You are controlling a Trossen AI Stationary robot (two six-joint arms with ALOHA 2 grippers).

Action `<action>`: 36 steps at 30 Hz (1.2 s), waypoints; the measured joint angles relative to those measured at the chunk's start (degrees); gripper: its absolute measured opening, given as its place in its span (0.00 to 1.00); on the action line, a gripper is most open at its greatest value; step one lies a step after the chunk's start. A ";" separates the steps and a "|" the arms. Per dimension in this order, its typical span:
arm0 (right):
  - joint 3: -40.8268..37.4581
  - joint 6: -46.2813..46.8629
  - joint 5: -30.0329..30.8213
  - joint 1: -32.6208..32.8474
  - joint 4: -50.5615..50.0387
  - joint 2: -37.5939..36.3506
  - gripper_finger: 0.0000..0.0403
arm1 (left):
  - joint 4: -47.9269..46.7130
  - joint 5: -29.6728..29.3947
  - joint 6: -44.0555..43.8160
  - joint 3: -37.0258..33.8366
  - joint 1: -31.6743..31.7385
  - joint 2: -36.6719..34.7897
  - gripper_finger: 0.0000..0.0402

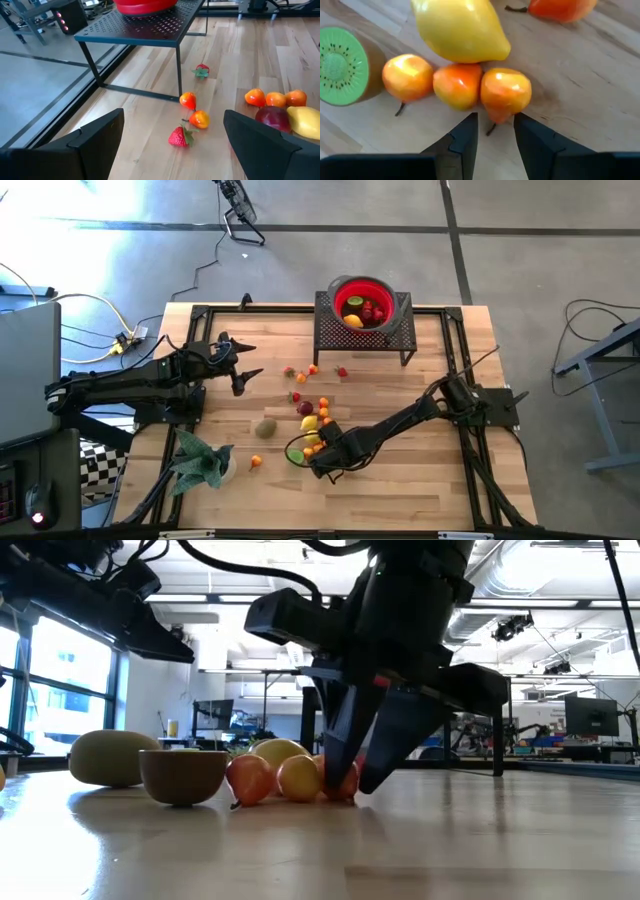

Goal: Pick & Place Fruit
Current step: Put the pear into the strainer on the shelf

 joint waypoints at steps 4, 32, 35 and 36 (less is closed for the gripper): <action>0.00 0.12 1.61 0.00 -0.13 0.00 0.30 | 0.00 0.00 0.00 0.00 0.00 0.00 0.84; 0.00 -4.59 9.95 0.33 -0.94 -0.09 0.56 | 0.02 0.00 0.00 0.00 0.00 -0.02 0.84; 0.00 -5.02 10.02 0.37 -0.94 -0.11 0.58 | 0.02 0.01 0.00 0.00 0.00 -0.02 0.84; 0.00 -5.00 10.03 0.35 -0.94 -0.11 0.58 | 0.02 0.00 0.00 0.00 0.00 0.00 0.84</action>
